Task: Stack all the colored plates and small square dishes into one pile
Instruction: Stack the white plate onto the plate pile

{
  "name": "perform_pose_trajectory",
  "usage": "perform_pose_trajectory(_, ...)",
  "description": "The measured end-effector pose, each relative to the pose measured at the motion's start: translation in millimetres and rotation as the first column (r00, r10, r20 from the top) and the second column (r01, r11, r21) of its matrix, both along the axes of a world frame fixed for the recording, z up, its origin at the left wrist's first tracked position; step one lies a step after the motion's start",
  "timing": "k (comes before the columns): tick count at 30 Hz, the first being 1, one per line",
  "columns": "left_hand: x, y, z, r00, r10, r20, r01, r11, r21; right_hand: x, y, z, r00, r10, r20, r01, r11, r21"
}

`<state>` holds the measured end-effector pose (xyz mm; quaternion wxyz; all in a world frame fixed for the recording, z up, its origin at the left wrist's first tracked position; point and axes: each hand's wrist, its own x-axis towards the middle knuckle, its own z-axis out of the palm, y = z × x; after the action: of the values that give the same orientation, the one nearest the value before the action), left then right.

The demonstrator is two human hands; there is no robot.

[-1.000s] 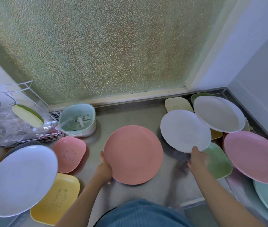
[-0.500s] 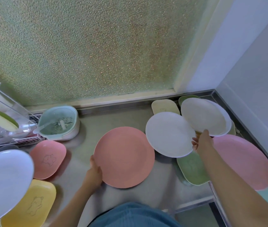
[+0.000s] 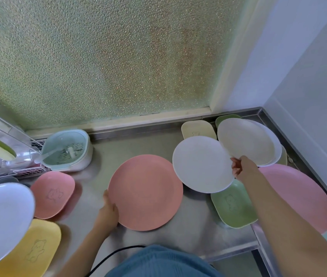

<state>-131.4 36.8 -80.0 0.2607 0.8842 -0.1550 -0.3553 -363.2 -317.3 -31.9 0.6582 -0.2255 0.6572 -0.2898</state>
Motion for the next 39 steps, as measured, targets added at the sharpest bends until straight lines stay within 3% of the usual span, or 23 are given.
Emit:
perform_pose_trajectory(7,0.4,1.1,4.7,0.999,-0.048,0.012,0.047,0.998,0.029,17.7,36.2,12.1,0.983,-0.116,-0.146,0.097,0.986,-0.133)
perform_pose_trajectory(11,7.3,3.9,11.4,0.976,0.004,0.217,-0.028,0.994,0.107,38.4,90.7,21.6,0.963,0.049,-0.266,-0.115,0.964,-0.239)
perform_pose_trajectory(15,18.1,2.7,32.2,0.933,0.255,0.254,-0.239,0.967,-0.090,54.7,152.4,23.3,0.894,0.332,-0.302,-0.409,0.879,-0.246)
perform_pose_trajectory(17,27.5,1.4,37.4,0.937,0.297,0.185,-0.259,0.943,-0.207,60.7,179.7,21.0,0.830,0.441,-0.340,-0.532,0.809,-0.249)
perform_pose_trajectory(21,34.2,-3.8,44.9,0.953,0.290,-0.093,-0.303,0.868,-0.393,64.2,219.6,19.2,0.696,0.627,-0.349,-0.706,0.687,-0.174)
perform_pose_trajectory(24,33.6,-0.2,36.6,0.975,0.199,-0.102,-0.223,0.903,-0.367,63.1,235.1,9.3,0.628,0.685,-0.370,-0.763,0.635,-0.121)
perform_pose_trajectory(27,34.9,8.2,23.9,1.000,0.028,-0.010,-0.029,0.973,-0.230,58.8,238.5,-3.6,0.568,0.701,-0.430,-0.794,0.605,-0.061)
perform_pose_trajectory(31,31.6,14.4,22.8,0.985,-0.170,0.017,0.171,0.980,-0.106,54.5,233.7,-15.9,0.482,0.661,-0.575,-0.826,0.562,-0.045)
perform_pose_trajectory(35,33.6,17.4,18.1,0.959,-0.256,0.119,0.258,0.966,-0.001,59.3,226.7,-19.9,0.311,0.585,-0.749,-0.881,0.474,0.005)
perform_pose_trajectory(39,36.2,17.3,20.1,0.955,-0.280,0.096,0.279,0.960,0.028,63.9,225.9,-19.9,0.179,0.537,-0.824,-0.897,0.434,0.087)
